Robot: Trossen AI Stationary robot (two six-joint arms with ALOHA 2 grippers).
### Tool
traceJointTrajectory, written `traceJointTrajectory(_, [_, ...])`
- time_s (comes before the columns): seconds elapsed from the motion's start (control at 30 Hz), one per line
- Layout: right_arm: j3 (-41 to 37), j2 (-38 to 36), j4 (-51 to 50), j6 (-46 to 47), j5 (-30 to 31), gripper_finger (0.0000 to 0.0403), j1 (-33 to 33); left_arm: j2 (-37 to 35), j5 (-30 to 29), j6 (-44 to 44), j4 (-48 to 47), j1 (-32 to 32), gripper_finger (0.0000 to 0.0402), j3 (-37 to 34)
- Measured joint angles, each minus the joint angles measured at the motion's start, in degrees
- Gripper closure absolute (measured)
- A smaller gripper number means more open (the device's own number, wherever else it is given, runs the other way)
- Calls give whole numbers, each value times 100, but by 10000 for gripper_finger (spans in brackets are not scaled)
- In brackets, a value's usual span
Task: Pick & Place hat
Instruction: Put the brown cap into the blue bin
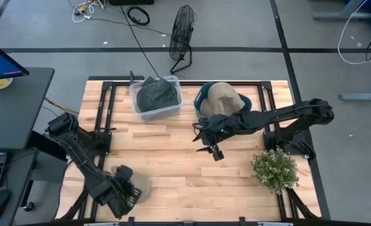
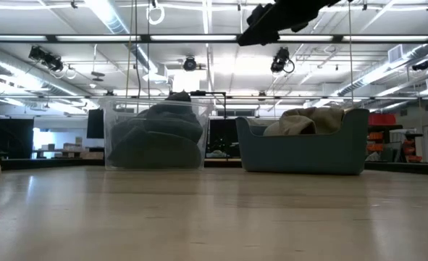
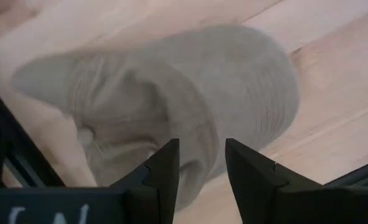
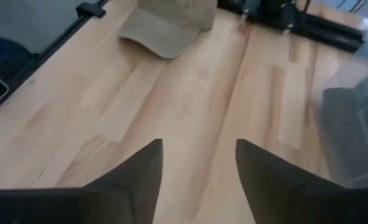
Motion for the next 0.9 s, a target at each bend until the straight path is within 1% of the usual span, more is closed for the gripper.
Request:
traceJointTrajectory(0.13, [0,245,108,-32,2,179,93,158,-7,-565,-5,-236,265,0])
traceJointTrajectory(0.23, [0,365,121,-240,2,171,133,297,-116,-810,-9,-359,254,0])
traceJointTrajectory(0.4, [0,449,203,-508,5,171,141,493,-466,-845,4,-398,220,0])
traceJointTrajectory(0.53, [0,449,340,-499,6,172,141,674,-477,-814,0,-398,194,0])
traceJointTrajectory(0.67, [0,449,484,-504,6,172,141,862,-469,-838,131,-401,179,-73])
traceJointTrajectory(0.73, [0,449,523,-557,6,172,139,926,-483,-820,174,-401,179,-145])
traceJointTrajectory(0.8, [0,449,611,-610,6,172,139,959,-521,-653,222,-401,189,-153])
traceJointTrajectory(0.9, [0,449,721,-617,6,172,139,966,-801,-366,286,-397,232,-154])
